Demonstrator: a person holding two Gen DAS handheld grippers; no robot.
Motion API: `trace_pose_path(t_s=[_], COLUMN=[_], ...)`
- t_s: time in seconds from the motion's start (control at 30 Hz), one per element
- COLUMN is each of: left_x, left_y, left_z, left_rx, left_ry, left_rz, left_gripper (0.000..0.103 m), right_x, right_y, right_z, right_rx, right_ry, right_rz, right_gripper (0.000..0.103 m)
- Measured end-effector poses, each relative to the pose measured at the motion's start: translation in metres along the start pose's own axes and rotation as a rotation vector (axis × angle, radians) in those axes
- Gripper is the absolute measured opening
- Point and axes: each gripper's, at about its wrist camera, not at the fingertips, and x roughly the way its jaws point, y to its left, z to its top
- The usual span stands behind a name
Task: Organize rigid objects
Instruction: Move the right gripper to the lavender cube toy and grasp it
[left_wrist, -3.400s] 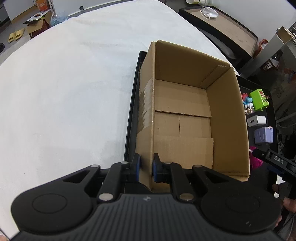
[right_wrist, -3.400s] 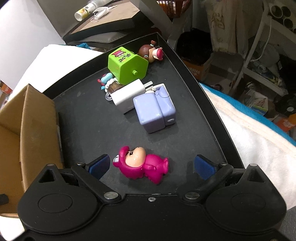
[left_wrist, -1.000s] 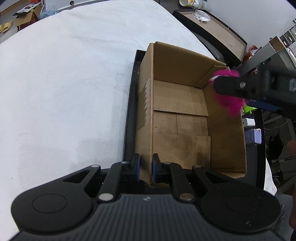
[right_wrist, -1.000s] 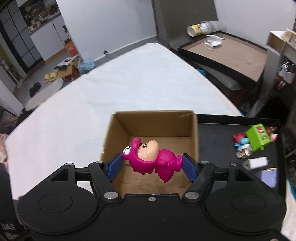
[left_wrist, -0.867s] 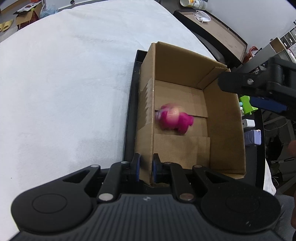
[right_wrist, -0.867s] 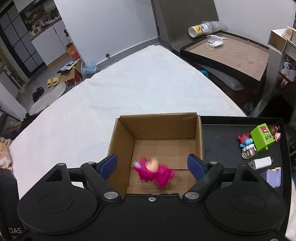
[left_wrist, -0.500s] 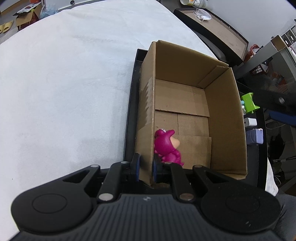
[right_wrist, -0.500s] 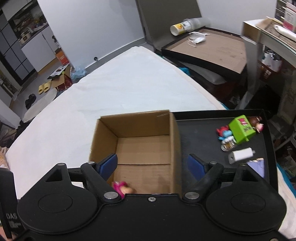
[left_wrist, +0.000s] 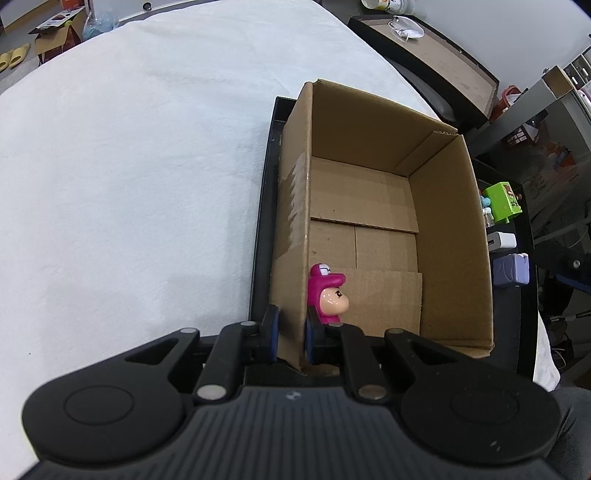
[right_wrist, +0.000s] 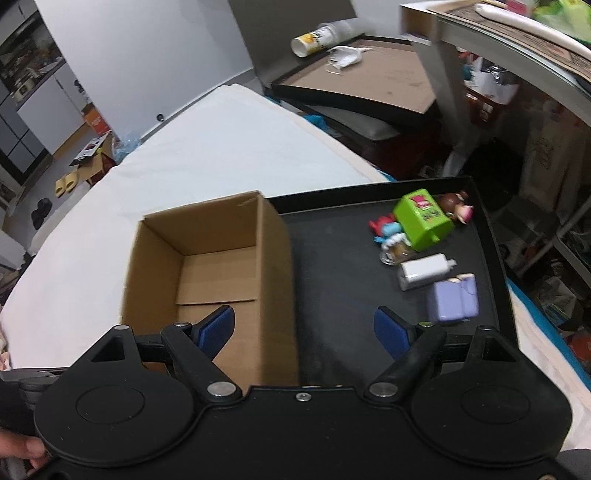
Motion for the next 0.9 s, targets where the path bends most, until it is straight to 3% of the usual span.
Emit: trace_pose_path(t_s=[0.9], left_x=[-0.002], left_y=[-0.005], left_z=[-0.004], left_rx=[-0.009], left_ry=[-0.020], left_rz=[0.054], left_gripper=[0.014], right_x=[0.017], right_y=[-0.069], right_z=[-0.006], right_rx=[0.112], right_ry=[0.006], right_rz=[-0.031], right_gripper=[0.082])
